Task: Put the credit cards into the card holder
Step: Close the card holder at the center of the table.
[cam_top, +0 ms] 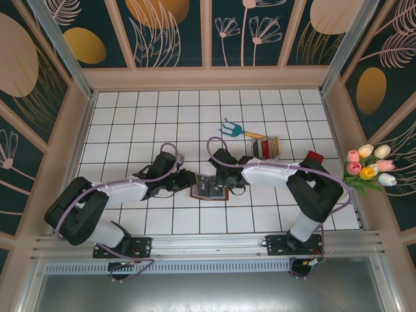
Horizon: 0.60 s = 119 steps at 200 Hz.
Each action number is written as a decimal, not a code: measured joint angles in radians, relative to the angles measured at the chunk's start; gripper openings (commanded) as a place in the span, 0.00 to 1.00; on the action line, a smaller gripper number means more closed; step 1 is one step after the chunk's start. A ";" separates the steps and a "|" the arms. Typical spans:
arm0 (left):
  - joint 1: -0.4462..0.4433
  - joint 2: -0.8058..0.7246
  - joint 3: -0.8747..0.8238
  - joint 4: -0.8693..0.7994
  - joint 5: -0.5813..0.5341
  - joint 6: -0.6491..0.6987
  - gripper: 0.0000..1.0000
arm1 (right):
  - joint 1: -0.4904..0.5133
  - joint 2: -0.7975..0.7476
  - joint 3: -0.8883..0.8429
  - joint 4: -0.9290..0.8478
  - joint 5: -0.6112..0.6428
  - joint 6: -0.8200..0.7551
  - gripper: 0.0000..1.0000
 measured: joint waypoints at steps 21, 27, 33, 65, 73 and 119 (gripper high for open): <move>0.000 -0.008 0.002 0.003 0.010 0.007 0.01 | 0.000 -0.004 -0.001 0.000 0.001 0.000 0.05; 0.000 -0.015 0.005 -0.006 0.007 0.018 0.01 | 0.000 -0.008 -0.001 0.000 0.001 0.000 0.05; 0.000 -0.023 0.011 -0.024 0.002 0.024 0.00 | 0.000 -0.013 -0.001 0.000 0.001 0.000 0.05; -0.002 -0.063 0.109 -0.227 -0.090 0.097 0.00 | 0.000 -0.060 -0.012 0.027 -0.003 0.006 0.05; -0.002 -0.064 0.147 -0.285 -0.116 0.120 0.00 | -0.002 -0.075 -0.023 0.048 -0.010 0.011 0.06; -0.044 -0.009 0.386 -0.612 -0.310 0.226 0.00 | -0.030 -0.153 -0.154 0.254 -0.089 0.076 0.06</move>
